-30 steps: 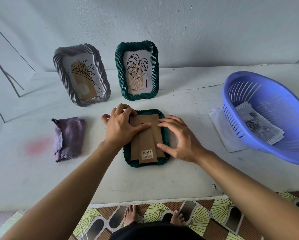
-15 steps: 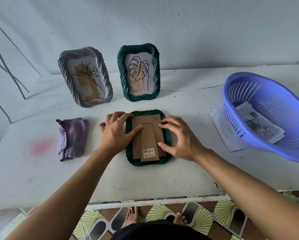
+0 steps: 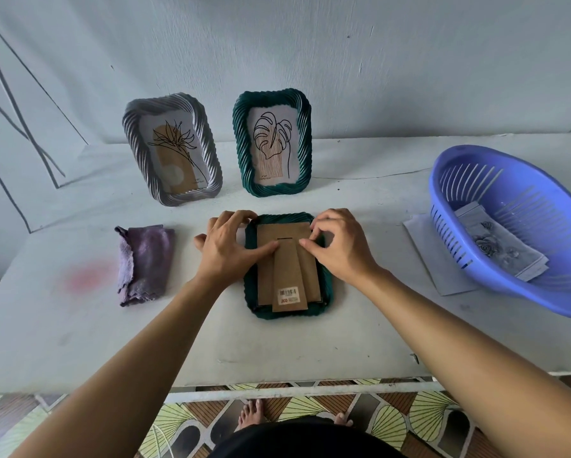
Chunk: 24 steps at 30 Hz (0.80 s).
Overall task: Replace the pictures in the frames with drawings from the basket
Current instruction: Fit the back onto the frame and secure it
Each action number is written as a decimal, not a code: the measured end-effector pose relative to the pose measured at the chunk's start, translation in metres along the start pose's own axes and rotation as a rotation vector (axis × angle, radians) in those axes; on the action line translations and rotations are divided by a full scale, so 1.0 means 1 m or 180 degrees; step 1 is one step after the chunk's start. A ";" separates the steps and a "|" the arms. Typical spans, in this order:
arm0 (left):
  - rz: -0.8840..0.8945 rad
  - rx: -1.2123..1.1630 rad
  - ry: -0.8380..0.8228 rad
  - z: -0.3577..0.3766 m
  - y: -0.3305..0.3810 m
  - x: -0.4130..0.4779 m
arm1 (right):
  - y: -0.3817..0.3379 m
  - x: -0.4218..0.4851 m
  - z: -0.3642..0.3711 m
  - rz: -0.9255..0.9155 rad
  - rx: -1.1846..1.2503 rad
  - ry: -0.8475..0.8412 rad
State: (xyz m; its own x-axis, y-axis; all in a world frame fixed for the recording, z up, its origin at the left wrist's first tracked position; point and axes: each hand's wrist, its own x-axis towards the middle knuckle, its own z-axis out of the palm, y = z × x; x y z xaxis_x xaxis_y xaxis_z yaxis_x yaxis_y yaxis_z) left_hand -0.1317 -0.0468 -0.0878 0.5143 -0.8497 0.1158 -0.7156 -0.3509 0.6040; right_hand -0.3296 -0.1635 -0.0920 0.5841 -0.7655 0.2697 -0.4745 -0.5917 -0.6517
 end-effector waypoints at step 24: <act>-0.0232 0.0021 -0.0088 -0.001 0.003 0.003 | 0.002 0.005 0.003 0.0295 -0.0089 -0.0104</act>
State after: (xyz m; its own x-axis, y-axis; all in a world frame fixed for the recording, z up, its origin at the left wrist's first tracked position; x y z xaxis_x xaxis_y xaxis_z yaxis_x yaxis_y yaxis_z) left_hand -0.1316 -0.0502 -0.0844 0.5520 -0.8324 0.0498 -0.6799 -0.4147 0.6048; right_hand -0.3260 -0.1676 -0.0940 0.5579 -0.8089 0.1856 -0.5454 -0.5259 -0.6526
